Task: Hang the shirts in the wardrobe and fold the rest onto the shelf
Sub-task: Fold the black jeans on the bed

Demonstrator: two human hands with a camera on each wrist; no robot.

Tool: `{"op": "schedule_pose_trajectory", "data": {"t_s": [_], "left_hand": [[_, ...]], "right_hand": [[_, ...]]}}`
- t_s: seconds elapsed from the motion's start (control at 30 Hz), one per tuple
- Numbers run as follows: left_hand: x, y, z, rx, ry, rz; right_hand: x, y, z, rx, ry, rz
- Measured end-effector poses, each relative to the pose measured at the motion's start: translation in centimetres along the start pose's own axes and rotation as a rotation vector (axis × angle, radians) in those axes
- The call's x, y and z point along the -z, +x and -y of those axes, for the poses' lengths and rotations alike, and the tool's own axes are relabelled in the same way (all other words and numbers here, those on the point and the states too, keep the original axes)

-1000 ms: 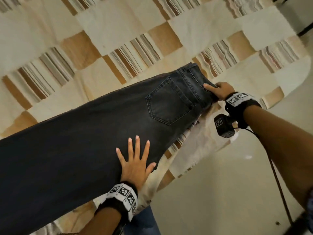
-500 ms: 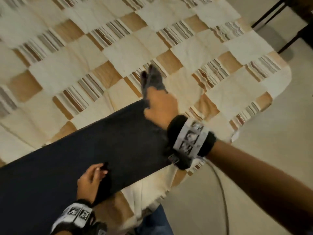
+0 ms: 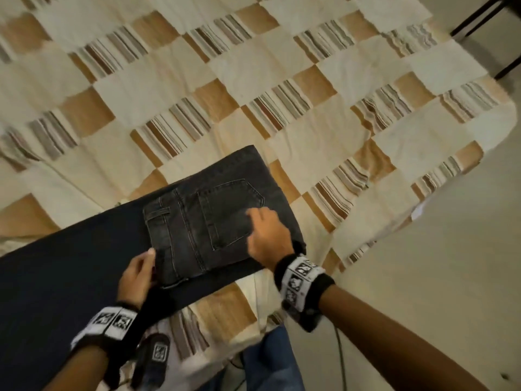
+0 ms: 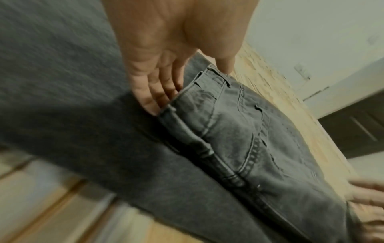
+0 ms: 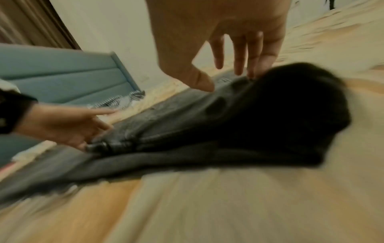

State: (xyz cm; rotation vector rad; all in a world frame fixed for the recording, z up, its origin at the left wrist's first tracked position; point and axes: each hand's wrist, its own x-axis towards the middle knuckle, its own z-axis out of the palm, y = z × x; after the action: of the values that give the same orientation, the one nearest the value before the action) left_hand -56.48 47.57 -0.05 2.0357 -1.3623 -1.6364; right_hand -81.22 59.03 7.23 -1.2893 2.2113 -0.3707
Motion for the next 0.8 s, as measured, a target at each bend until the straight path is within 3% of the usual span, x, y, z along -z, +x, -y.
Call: {"op": "schedule_pose_trajectory", "data": {"t_s": [0.07,0.2,0.33,0.5,0.67,0.8], "left_hand": [[-0.9,1.9,0.9,0.035,0.025,-0.017],[-2.8,0.8,-2.5,0.004,0.086,-0.034],[-3.2,0.3,-3.3,-0.128,0.153,-0.099],[-2.1,0.3,-2.0,-0.136,0.193,-0.161],[-2.0,1.1,-1.9,-0.056,0.191,-0.099],[-2.2,0.7,-3.3,-0.087,0.203,-0.139]], "right_hand": [[-0.3,-1.7,-4.0,-0.016,-0.073,-0.087],[-1.2,-4.0,-7.8,-0.049,-0.328,-0.056],[-1.1,-2.9,-9.2,-0.218,-0.202,-0.134],[0.2,-2.3,-12.5,-0.171,-0.378,0.071],[-0.5,-2.2,-11.3,-0.183,-0.385,0.151],[3.2,-1.0,-10.6,-0.179,-0.424,0.332]]}}
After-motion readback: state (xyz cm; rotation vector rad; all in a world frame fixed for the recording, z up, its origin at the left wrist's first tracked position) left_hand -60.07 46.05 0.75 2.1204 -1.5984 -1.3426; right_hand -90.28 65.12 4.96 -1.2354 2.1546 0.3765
